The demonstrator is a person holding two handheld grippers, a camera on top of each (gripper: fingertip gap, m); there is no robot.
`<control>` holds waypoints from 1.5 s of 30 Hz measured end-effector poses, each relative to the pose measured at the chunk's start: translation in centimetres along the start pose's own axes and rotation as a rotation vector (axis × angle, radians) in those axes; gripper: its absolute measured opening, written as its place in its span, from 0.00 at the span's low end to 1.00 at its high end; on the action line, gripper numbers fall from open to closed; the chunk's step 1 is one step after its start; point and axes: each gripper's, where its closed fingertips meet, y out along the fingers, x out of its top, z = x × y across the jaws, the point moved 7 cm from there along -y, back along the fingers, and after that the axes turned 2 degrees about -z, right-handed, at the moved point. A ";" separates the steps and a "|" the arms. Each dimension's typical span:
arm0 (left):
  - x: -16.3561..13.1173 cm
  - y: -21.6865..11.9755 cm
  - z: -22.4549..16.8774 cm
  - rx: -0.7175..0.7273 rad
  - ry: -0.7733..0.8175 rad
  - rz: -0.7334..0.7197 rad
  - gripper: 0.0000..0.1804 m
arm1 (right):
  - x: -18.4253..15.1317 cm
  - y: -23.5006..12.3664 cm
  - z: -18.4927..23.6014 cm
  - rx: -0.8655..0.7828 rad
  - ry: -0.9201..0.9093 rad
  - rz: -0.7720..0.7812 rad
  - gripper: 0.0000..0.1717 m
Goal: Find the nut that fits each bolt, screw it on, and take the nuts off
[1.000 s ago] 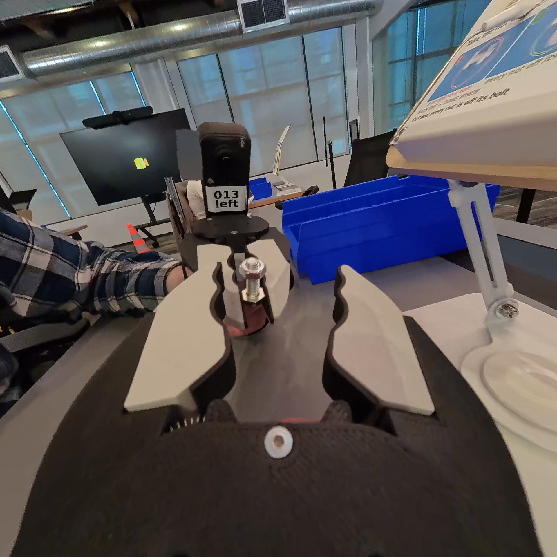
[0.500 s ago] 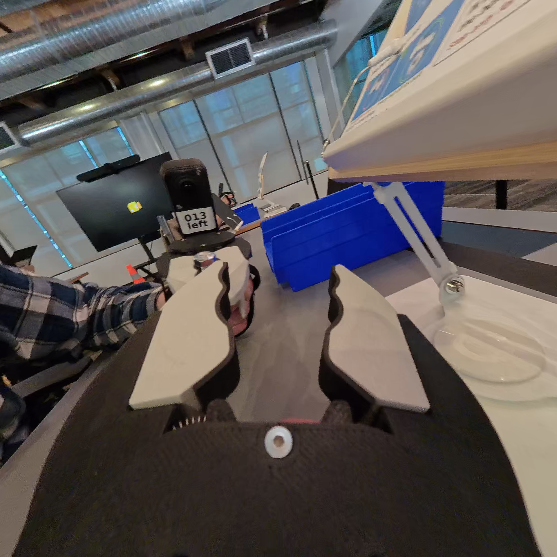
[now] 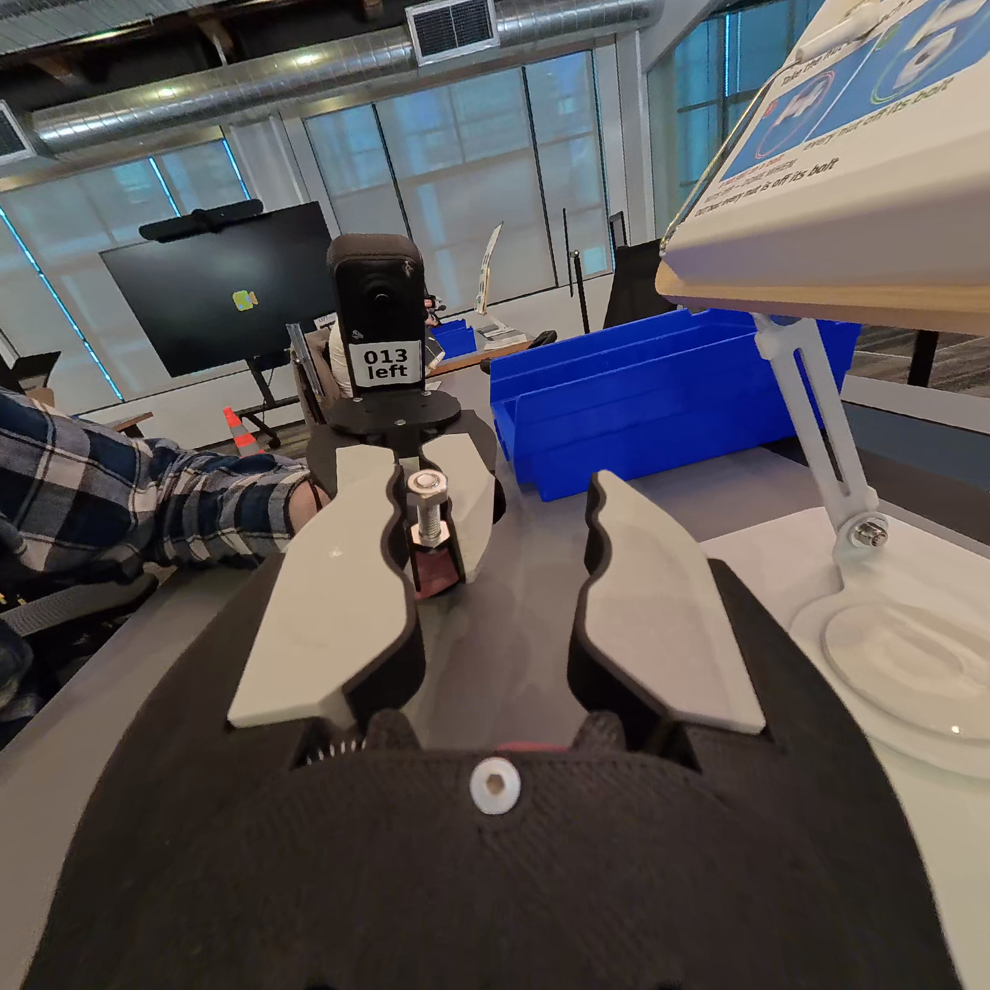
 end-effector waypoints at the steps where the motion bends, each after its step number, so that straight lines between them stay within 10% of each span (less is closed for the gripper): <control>1: 0.0 -0.1 0.0 0.001 -0.001 -0.006 0.08 | 0.0 0.0 0.0 -0.003 0.000 0.001 0.38; 45: -0.4 -1.0 -0.1 0.017 -0.062 -0.058 0.08 | 0.1 -0.3 -0.2 0.030 0.027 -0.003 0.35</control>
